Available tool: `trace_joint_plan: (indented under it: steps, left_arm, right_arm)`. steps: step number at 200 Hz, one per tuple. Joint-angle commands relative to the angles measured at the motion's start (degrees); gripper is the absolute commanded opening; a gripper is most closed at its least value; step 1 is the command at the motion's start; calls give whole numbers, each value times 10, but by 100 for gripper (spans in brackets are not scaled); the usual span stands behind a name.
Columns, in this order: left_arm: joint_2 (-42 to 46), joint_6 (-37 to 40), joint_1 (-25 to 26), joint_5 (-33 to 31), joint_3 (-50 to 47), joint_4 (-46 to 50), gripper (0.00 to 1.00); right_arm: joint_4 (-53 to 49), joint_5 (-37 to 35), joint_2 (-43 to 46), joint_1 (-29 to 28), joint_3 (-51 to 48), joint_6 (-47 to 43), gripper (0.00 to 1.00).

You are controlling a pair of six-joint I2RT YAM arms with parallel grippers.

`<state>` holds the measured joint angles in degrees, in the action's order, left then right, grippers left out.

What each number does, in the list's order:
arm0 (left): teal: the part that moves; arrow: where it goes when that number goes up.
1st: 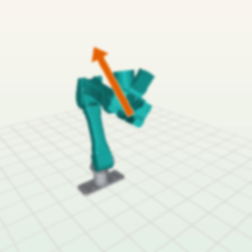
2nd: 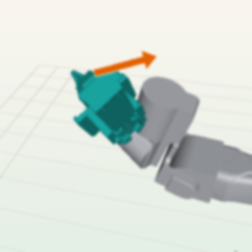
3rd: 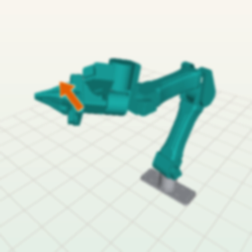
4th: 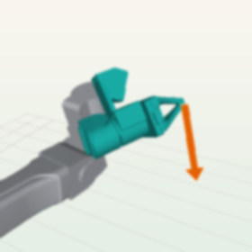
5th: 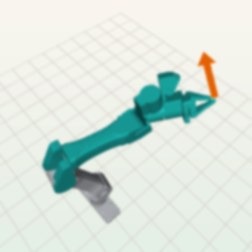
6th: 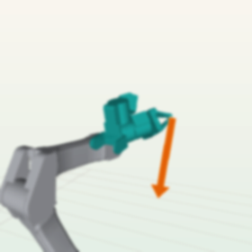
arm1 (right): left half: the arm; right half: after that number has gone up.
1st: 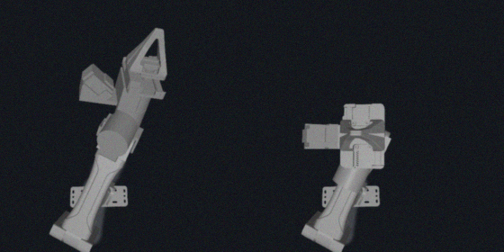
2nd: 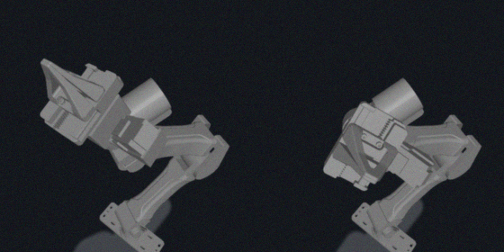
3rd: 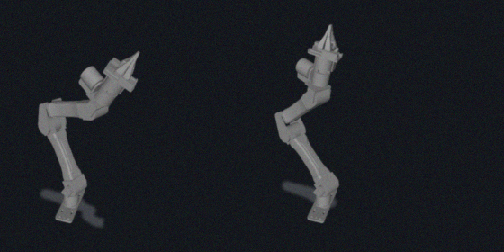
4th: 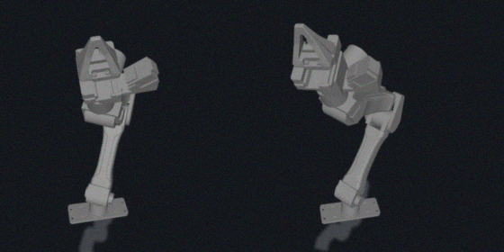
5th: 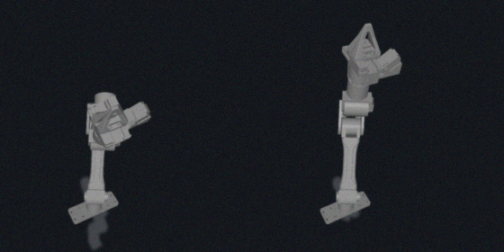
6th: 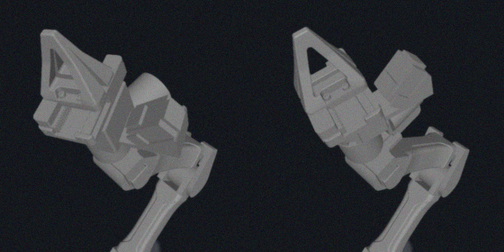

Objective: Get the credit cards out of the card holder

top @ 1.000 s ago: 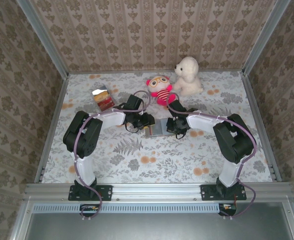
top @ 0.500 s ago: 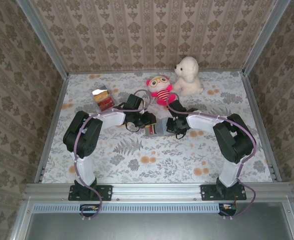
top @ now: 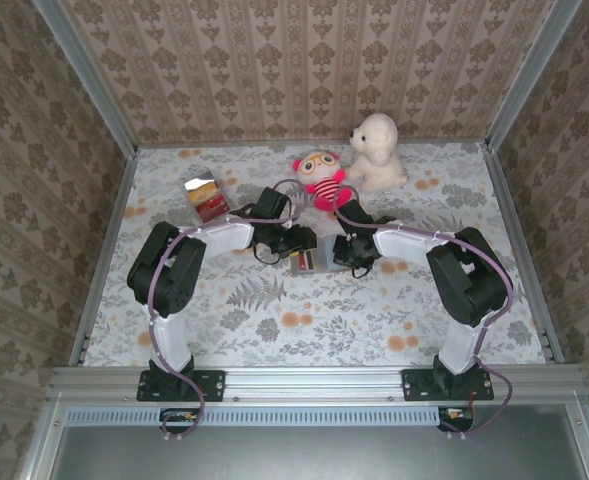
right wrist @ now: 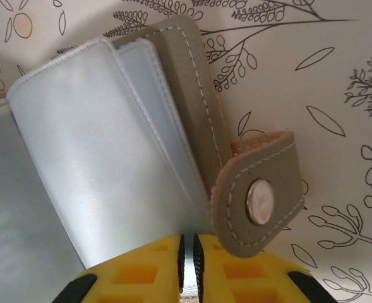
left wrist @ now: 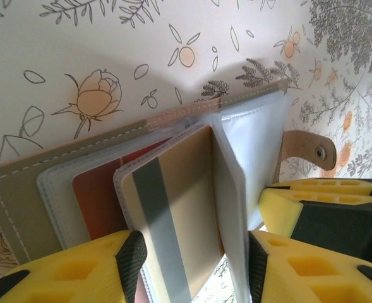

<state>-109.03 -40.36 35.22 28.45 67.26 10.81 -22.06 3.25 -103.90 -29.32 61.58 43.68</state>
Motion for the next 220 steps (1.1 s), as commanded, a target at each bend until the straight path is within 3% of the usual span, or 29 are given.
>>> trace_joint_plan:
  steps: [1,58,131,172,197,220]
  left_arm:
    - [-9,34,10,-7,23,43,53]
    - [-10,80,20,-65,64,123,65]
    - [-13,102,32,-84,87,152,66]
    - [-12,99,34,-28,77,110,57]
    - [-15,88,34,1,73,84,46]
    - [-16,84,34,11,74,76,44]
  right_arm:
    - [-20,2,-26,-9,-1,-1,18]
    - [-18,2,-26,-10,-2,0,18]
    - [-18,2,-25,-11,-3,-1,17]
    - [-18,3,-25,-10,-3,-1,18]
    - [-17,3,-24,-11,-3,-1,17]
    - [-16,5,-22,-10,-3,-2,17]
